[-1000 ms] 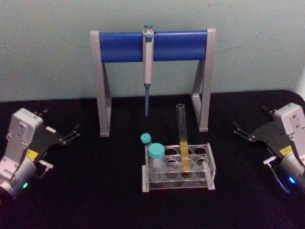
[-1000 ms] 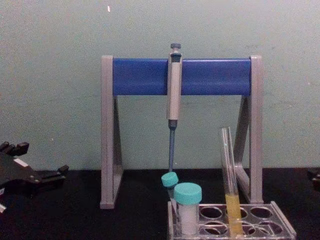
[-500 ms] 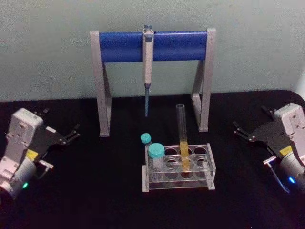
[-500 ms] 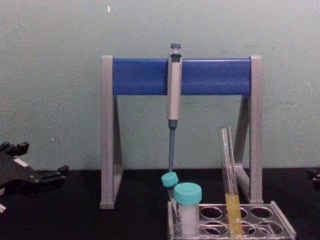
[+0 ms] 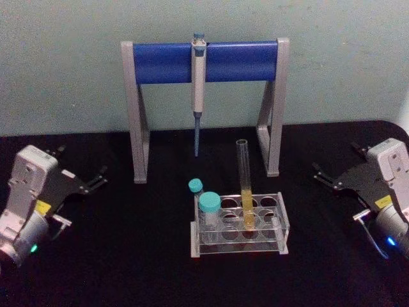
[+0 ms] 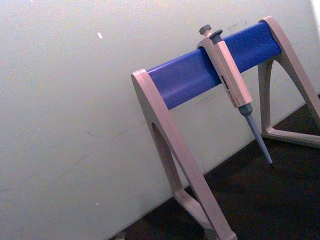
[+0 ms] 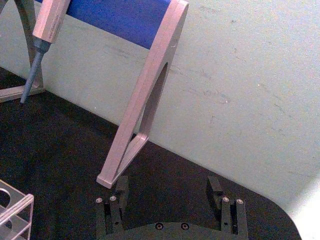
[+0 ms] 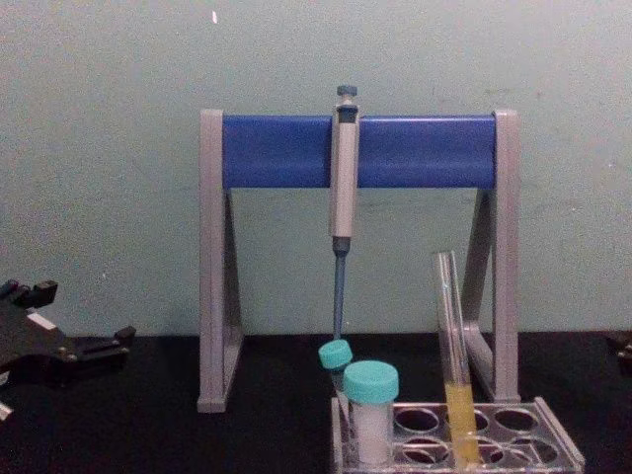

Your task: Pick up the test tube from the test tube rack, shake it, then place it back into the test tube rack.

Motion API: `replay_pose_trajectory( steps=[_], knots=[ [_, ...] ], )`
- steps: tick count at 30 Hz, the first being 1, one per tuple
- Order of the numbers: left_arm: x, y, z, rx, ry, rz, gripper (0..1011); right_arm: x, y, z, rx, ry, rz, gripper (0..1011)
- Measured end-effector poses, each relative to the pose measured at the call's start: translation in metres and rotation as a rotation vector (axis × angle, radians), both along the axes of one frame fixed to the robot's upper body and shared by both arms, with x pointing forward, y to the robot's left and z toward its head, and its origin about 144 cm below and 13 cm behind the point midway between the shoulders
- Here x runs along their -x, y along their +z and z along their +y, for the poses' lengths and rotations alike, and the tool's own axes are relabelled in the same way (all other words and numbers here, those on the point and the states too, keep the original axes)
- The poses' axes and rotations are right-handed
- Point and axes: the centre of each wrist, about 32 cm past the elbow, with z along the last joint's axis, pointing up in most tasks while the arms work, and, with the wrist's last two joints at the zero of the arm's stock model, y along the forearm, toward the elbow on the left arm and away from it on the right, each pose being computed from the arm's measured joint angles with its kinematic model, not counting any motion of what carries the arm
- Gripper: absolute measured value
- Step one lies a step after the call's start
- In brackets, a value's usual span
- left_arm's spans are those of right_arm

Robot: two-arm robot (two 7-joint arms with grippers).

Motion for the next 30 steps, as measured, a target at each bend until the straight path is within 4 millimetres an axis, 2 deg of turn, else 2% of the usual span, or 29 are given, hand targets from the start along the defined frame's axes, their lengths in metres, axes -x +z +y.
replay_pose_trajectory(
  steps=[10,30],
  knots=[
    [0.000,0.000,0.000,0.000,0.000,0.000,1010,0.001,0.001,0.000,-0.003,0.006,0.001,1000],
    [0.000,0.000,0.000,0.000,0.000,0.000,1010,0.028,0.015,0.014,-0.074,0.086,0.041,1000]
  ],
)
